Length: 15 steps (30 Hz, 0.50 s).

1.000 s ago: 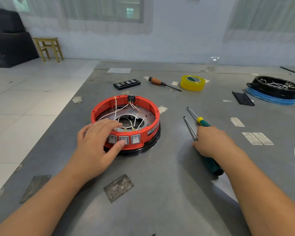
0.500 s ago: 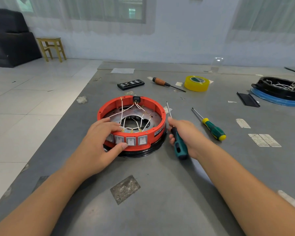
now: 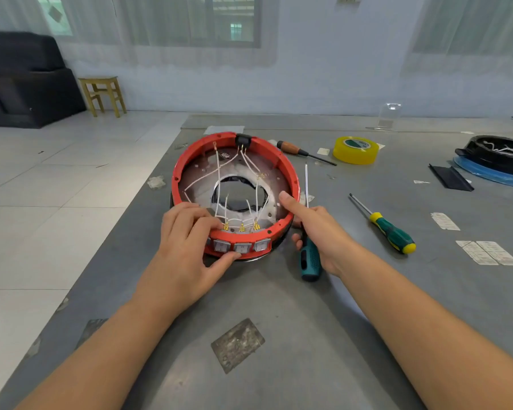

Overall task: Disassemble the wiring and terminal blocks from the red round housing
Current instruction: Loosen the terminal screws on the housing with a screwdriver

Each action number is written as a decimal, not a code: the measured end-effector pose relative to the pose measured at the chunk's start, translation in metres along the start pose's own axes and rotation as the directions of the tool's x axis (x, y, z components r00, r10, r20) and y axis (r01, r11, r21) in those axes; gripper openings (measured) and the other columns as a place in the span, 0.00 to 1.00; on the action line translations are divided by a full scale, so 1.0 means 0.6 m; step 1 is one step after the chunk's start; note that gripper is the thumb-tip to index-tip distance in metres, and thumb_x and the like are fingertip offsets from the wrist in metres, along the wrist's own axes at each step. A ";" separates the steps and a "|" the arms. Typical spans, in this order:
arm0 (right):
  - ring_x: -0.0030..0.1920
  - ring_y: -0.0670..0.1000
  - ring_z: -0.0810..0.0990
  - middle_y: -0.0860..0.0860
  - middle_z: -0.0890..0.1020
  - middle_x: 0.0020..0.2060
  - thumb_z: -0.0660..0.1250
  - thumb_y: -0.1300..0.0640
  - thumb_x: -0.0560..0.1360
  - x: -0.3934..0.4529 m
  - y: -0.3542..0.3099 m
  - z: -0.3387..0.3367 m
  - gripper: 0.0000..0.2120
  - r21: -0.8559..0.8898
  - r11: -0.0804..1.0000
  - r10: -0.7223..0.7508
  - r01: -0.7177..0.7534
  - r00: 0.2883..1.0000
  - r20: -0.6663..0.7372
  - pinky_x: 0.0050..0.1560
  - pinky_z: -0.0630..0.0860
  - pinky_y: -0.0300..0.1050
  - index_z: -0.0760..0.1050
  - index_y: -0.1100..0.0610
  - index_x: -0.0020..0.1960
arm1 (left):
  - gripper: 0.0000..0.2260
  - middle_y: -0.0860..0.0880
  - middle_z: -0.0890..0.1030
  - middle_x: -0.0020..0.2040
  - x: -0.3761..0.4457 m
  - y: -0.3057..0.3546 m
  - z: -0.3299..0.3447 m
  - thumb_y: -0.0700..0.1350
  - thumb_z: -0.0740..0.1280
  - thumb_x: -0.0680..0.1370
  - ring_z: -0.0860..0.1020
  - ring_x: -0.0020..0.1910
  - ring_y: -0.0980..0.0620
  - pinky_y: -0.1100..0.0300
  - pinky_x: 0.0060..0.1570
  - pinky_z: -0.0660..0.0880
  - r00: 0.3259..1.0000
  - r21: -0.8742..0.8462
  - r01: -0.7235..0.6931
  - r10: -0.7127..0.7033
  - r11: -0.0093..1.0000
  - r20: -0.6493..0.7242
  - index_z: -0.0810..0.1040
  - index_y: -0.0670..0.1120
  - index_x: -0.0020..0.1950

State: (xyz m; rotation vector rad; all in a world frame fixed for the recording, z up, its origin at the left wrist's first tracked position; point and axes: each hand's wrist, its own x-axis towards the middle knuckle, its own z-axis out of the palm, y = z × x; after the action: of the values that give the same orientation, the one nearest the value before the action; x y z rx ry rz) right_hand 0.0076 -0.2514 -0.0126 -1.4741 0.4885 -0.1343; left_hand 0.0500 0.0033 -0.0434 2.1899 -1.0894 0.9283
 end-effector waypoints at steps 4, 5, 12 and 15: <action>0.27 0.46 0.71 0.51 0.78 0.35 0.83 0.43 0.61 -0.002 0.013 0.004 0.19 0.226 0.955 0.134 -0.194 0.957 0.258 0.24 0.69 0.37 0.79 0.53 0.39 | 0.21 0.44 0.76 0.60 0.003 -0.001 0.009 0.57 0.73 0.77 0.70 0.70 0.40 0.52 0.75 0.65 0.996 0.028 -0.056 0.058 0.998 -0.066 0.78 0.41 0.59; 0.27 0.46 0.70 0.51 0.78 0.34 0.82 0.48 0.63 -0.001 0.017 0.009 0.16 0.269 0.940 0.134 -0.211 0.952 0.277 0.24 0.68 0.37 0.78 0.54 0.40 | 0.21 0.44 0.76 0.61 0.003 0.001 0.011 0.56 0.73 0.77 0.69 0.72 0.39 0.49 0.76 0.66 0.996 0.032 -0.047 0.049 0.998 -0.068 0.78 0.41 0.60; 0.25 0.47 0.72 0.51 0.79 0.29 0.71 0.60 0.70 0.022 0.008 0.058 0.12 0.423 0.906 -0.002 -0.032 0.997 0.080 0.24 0.69 0.39 0.69 0.56 0.49 | 0.41 0.44 0.44 0.86 0.015 0.051 0.026 0.51 0.81 0.72 0.40 0.85 0.41 0.41 0.81 0.46 0.919 -0.183 0.378 -0.392 0.908 -0.050 0.63 0.55 0.80; 0.26 0.48 0.74 0.50 0.79 0.29 0.73 0.58 0.65 0.026 0.009 0.062 0.18 0.439 0.898 -0.050 0.032 0.998 0.030 0.24 0.71 0.40 0.69 0.55 0.50 | 0.55 0.50 0.49 0.86 0.029 0.062 0.027 0.54 0.83 0.69 0.50 0.85 0.48 0.44 0.82 0.51 0.656 -0.568 0.663 -0.745 0.488 0.126 0.46 0.66 0.81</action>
State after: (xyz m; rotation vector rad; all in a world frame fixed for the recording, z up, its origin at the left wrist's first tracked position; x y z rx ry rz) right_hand 0.0349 -0.2224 -0.0208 -1.0409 0.3638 -0.2325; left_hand 0.0324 -0.0361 -0.0349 1.7368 -0.2266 0.2839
